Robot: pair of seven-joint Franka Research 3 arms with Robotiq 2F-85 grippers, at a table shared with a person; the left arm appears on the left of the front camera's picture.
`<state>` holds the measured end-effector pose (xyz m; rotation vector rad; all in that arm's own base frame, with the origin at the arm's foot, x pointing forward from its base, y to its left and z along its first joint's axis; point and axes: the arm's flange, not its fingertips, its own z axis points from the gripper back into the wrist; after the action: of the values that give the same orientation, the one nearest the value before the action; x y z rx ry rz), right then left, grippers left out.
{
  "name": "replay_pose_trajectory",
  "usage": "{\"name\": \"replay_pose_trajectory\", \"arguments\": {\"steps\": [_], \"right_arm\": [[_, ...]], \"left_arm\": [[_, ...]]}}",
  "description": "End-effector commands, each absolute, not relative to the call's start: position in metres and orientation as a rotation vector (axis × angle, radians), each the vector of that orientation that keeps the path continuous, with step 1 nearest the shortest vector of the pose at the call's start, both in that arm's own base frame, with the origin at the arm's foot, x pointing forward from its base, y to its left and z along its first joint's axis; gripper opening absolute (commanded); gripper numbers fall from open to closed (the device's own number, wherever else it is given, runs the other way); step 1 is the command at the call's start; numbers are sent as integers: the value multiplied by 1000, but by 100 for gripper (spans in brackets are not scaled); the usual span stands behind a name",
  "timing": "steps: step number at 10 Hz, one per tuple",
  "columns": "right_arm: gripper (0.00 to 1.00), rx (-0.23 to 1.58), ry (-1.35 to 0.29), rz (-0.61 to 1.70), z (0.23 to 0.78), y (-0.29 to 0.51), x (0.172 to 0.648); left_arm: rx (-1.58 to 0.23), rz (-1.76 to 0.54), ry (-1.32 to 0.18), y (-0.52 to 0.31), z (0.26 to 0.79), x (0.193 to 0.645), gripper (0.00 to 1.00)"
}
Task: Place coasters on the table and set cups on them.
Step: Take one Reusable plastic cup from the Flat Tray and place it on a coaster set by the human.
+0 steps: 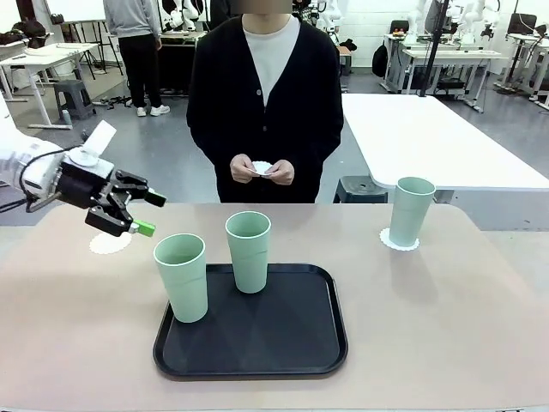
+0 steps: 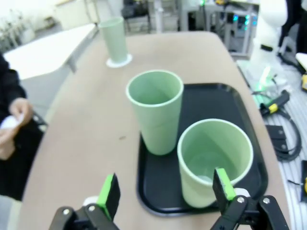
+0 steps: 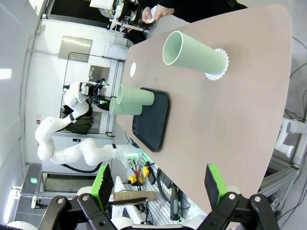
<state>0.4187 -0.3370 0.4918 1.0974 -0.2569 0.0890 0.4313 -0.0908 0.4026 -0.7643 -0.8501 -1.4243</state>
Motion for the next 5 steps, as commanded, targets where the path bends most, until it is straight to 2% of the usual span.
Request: {"name": "replay_pose_trajectory", "arguments": {"steps": [1, 2, 3, 5], "right_arm": [[100, 1106, -265, 81, 494, -335, 420], [100, 1106, -265, 81, 494, -335, 420], [100, 1106, -265, 81, 494, -335, 420], [100, 1106, -265, 81, 494, -335, 420]], "left_arm": [[-751, -1421, -725, -91, 419, 434, 100], [-692, -1387, -656, -96, 434, 434, 100], [-769, -1420, -801, -94, 400, 431, 100], [-769, -1420, -801, -94, 400, 431, 100]]}}
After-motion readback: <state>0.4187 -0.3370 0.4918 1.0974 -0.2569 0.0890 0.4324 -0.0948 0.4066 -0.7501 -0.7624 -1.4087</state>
